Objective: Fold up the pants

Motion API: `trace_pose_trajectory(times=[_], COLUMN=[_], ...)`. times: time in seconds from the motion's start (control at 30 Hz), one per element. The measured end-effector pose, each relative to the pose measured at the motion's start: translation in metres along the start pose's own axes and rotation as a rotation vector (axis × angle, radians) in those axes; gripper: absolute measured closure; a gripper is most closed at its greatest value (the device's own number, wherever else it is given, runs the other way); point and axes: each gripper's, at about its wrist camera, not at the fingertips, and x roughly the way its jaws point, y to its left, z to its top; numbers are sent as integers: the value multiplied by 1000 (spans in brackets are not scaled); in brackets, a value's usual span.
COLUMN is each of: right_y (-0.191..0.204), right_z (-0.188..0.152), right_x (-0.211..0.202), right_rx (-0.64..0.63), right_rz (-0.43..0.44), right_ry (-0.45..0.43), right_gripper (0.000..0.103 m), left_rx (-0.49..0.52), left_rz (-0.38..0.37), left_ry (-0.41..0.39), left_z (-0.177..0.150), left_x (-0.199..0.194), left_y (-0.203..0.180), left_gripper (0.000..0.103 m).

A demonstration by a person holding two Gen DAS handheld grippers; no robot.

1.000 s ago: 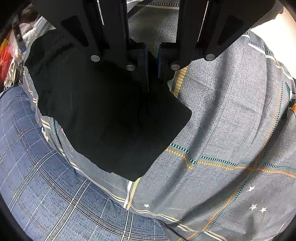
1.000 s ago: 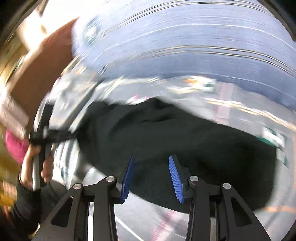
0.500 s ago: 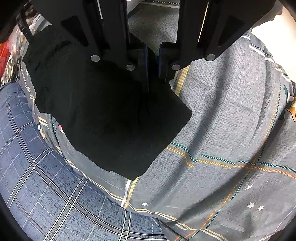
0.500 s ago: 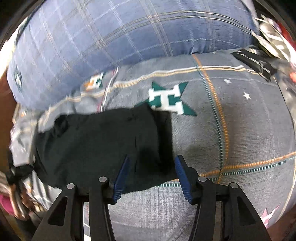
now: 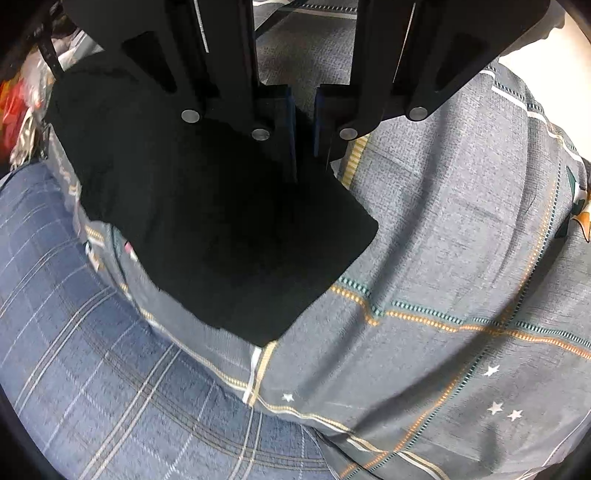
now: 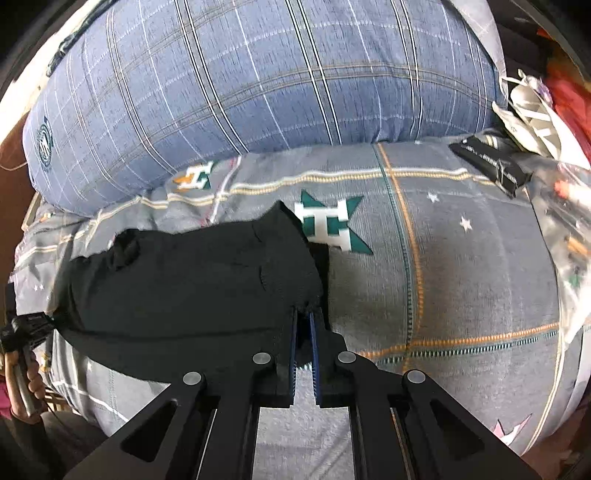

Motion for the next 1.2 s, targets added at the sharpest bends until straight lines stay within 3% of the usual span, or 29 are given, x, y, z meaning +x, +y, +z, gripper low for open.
trace_pose_trajectory(times=[0.1, 0.17, 0.23, 0.3, 0.33, 0.37, 0.47, 0.53, 0.7, 0.9, 1.0, 1.1, 1.2], right_y=[7, 13, 14, 11, 9, 9, 1, -1, -3, -22, -28, -32, -50], right_z=[-3, -5, -4, -3, -2, 1, 6, 12, 38, 52, 51, 53, 53], right_x=[33, 37, 31, 27, 23, 18, -7, -14, 6, 53, 54, 56, 43], right_rx=[-43, -69, -73, -61, -55, -45, 10, 35, 35, 112, 152, 152, 239], right_rz=[-67, -102, -90, -79, -63, -47, 25, 61, 67, 130, 199, 180, 217], right_ry=[118, 123, 104, 92, 77, 54, -56, -101, -78, 43, 49, 51, 20], right_gripper=[97, 91, 90, 80, 71, 61, 41, 37, 37, 42, 43, 43, 43], left_rx=[18, 25, 25, 10, -6, -18, -34, -36, 58, 264, 386, 531, 665], left_rz=[19, 29, 44, 52, 46, 46, 48, 11, -77, -193, -236, -301, -363], left_ry=[-7, -4, 1, 1, -17, -45, -161, -234, -312, -253, -249, -225, -189], left_z=[-1, 0, -2, 0, 2, 2, 3, 0, -11, -34, -58, -84, -114], left_x=[-1, -2, -2, -5, -10, -17, -41, -57, -75, -65, -67, -68, -65], left_y=[-3, -4, -2, 2, 6, 8, 10, 7, -23, -85, -117, -148, -176], left_gripper=[98, 97, 91, 78, 66, 62, 53, 51, 47, 47, 46, 38, 38])
